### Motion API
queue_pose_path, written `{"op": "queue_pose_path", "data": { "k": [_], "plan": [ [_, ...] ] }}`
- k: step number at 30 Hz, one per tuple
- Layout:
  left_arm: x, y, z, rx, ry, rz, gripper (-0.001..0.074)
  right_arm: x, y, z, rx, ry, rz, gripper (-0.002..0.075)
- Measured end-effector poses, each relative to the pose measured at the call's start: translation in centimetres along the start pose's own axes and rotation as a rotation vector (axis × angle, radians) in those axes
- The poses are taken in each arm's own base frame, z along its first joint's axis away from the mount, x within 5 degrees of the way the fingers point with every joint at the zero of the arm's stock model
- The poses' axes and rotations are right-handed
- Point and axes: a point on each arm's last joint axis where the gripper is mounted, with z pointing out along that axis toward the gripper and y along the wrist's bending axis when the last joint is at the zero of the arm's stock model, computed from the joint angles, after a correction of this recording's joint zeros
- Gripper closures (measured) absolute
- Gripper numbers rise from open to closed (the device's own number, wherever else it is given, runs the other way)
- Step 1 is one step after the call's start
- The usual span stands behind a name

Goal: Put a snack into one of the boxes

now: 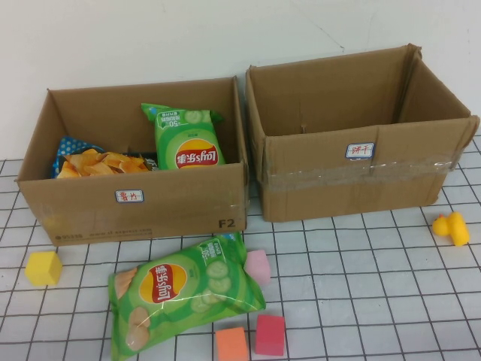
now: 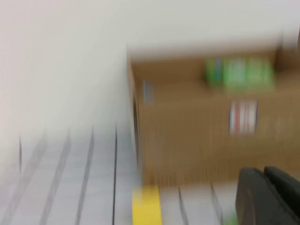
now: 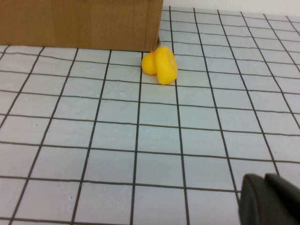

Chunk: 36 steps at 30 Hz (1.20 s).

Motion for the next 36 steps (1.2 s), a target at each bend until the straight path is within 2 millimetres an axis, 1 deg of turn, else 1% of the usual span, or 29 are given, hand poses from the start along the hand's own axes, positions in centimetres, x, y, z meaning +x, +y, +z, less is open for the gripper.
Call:
{"op": "queue_pose_path", "data": {
  "k": [5,8,12,15,17,19,22,23,26,28,30,32,36],
  "plan": [
    [-2.9,0.0,-0.5,0.003,-0.324,-0.005,0.0736,0.0,0.0,0.0,0.000,0.000,0.000,0.0727],
    [-4.2,0.0,-1.0,0.005,-0.477,-0.007,0.0736,0.0,0.0,0.0,0.000,0.000,0.000,0.0727],
    [-5.1,0.0,-1.6,0.005,-0.597,-0.007,0.0736,0.0,0.0,0.0,0.000,0.000,0.000,0.0727],
    [-5.2,0.1,-1.7,0.000,-0.615,-0.033,0.0736,0.0,0.0,0.0,0.000,0.000,0.000,0.0727],
    [-5.1,0.2,-1.5,0.001,-0.568,-0.070,0.0736,0.0,0.0,0.0,0.000,0.000,0.000,0.0727],
    [-5.5,0.1,-1.3,0.006,-0.450,-0.087,0.0736,0.0,0.0,0.0,0.000,0.000,0.000,0.0727],
    [-7.6,-0.2,-1.8,0.022,-0.286,-0.104,0.0736,0.0,0.0,0.0,0.000,0.000,0.000,0.0727],
    [-8.5,-0.3,-2.0,0.026,-0.233,-0.108,0.0736,0.0,0.0,0.0,0.000,0.000,0.000,0.0727],
    [-11.1,-0.5,-1.9,0.031,-0.074,-0.109,0.0736,0.0,0.0,0.0,0.000,0.000,0.000,0.0727],
    [-12.6,-0.6,-1.1,0.033,0.031,-0.101,0.0736,0.0,0.0,0.0,0.000,0.000,0.000,0.0727],
    [-13.5,-0.8,0.0,0.040,0.131,-0.085,0.0736,0.0,0.0,0.0,0.000,0.000,0.000,0.0727],
    [-13.7,-0.9,1.3,0.048,0.194,-0.087,0.0736,0.0,0.0,0.0,0.000,0.000,0.000,0.0727],
    [-12.8,-1.2,4.5,0.067,0.330,-0.152,0.0736,0.0,0.0,0.0,0.000,0.000,0.000,0.0727]
  ]
}}
